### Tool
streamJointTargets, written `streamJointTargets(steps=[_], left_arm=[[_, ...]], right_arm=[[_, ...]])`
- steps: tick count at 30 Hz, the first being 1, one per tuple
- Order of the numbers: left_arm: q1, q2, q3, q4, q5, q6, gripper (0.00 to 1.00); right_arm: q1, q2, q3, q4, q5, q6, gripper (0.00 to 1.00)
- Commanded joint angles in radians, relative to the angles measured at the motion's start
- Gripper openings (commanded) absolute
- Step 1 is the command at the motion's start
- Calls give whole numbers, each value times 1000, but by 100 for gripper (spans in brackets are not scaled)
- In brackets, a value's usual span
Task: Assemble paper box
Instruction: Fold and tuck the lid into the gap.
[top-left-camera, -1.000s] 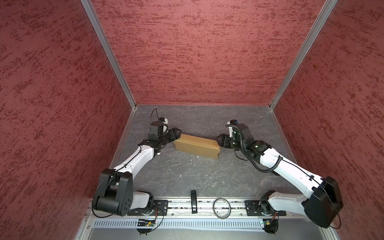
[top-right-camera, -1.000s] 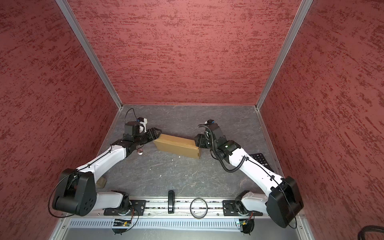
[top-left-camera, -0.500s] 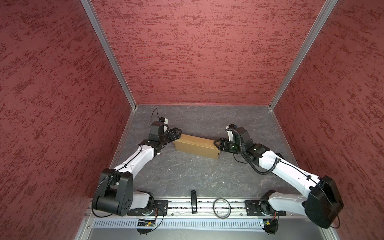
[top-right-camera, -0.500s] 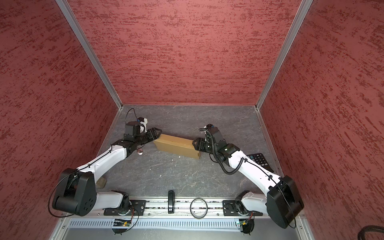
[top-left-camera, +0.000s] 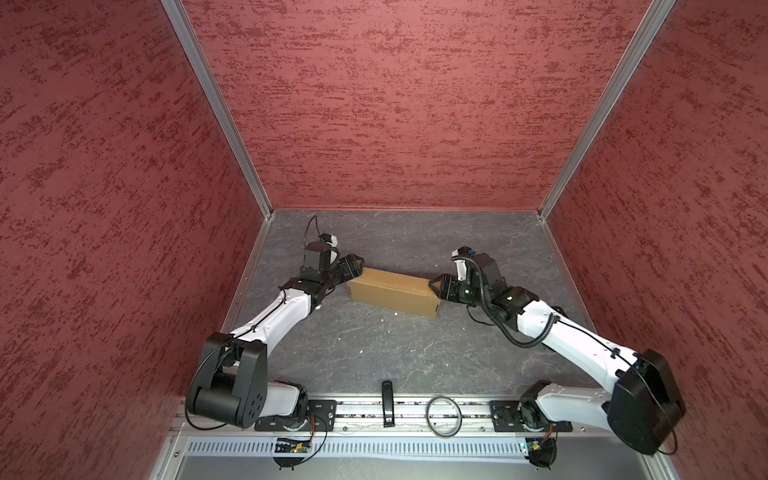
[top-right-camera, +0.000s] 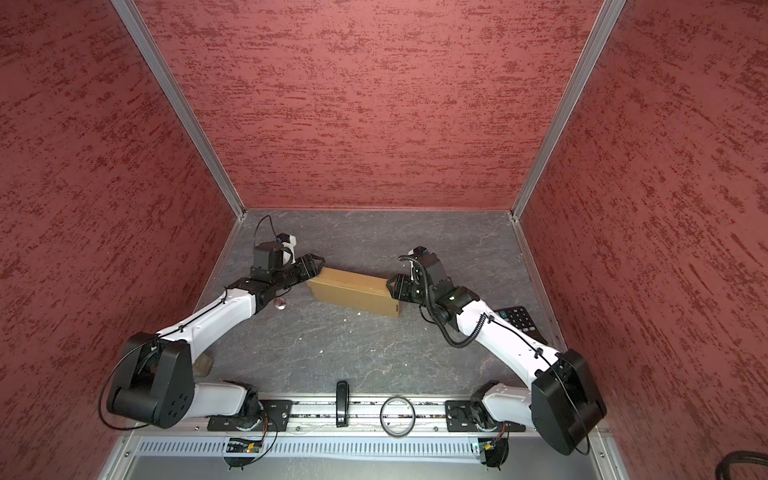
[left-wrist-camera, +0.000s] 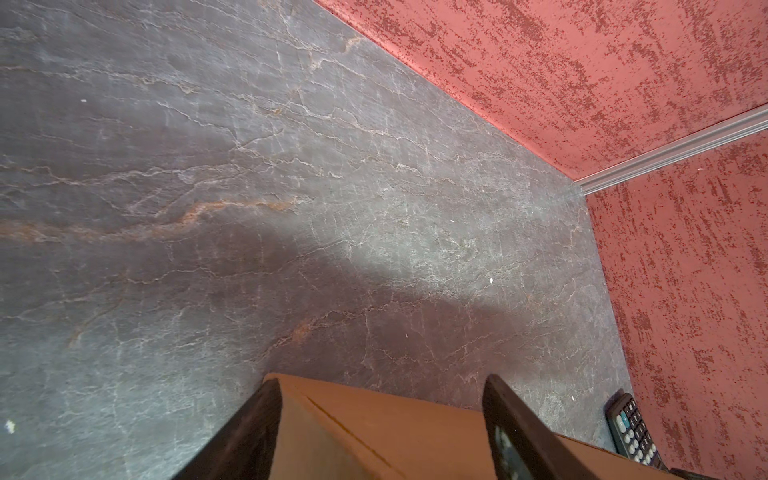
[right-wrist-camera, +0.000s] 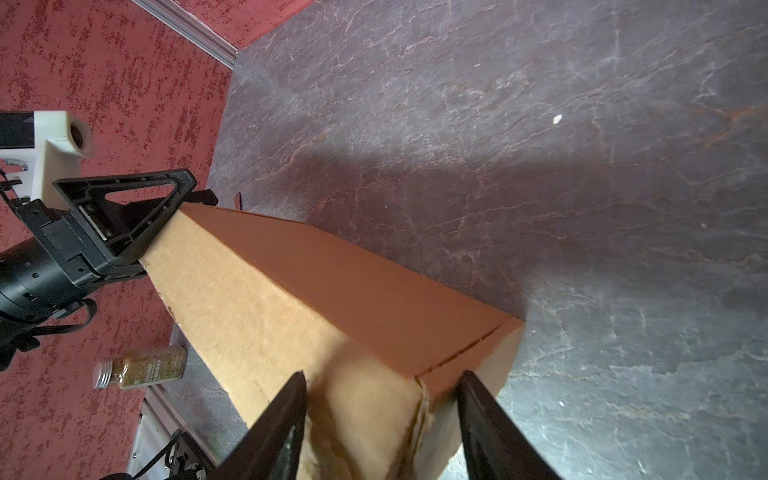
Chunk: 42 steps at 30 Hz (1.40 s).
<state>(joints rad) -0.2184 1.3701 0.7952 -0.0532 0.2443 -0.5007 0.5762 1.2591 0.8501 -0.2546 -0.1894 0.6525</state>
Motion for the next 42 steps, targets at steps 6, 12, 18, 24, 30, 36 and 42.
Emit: streamJointTargets(steps=[6, 12, 18, 24, 30, 36, 42], left_arm=[[-25, 47, -16, -145, -17, 20, 76], [-30, 49, -8, -152, -27, 17, 76], [-36, 47, -7, -162, -40, 17, 76], [-36, 44, -5, -172, -47, 17, 76], [-38, 50, -6, -174, -51, 17, 76], [-42, 49, -3, -178, -52, 19, 77], [-42, 36, 18, -199, -44, 35, 80]], right_arm=[[-6, -41, 38, -32, -4, -10, 72], [-6, -111, 26, -91, 8, -4, 74], [-6, -140, -9, -83, -13, 12, 74], [-7, -121, -63, -35, -46, 39, 71], [-7, -111, -119, -11, -30, 56, 69], [-9, -85, -130, 27, -12, 52, 68], [-17, -84, -129, 50, 7, 65, 62]])
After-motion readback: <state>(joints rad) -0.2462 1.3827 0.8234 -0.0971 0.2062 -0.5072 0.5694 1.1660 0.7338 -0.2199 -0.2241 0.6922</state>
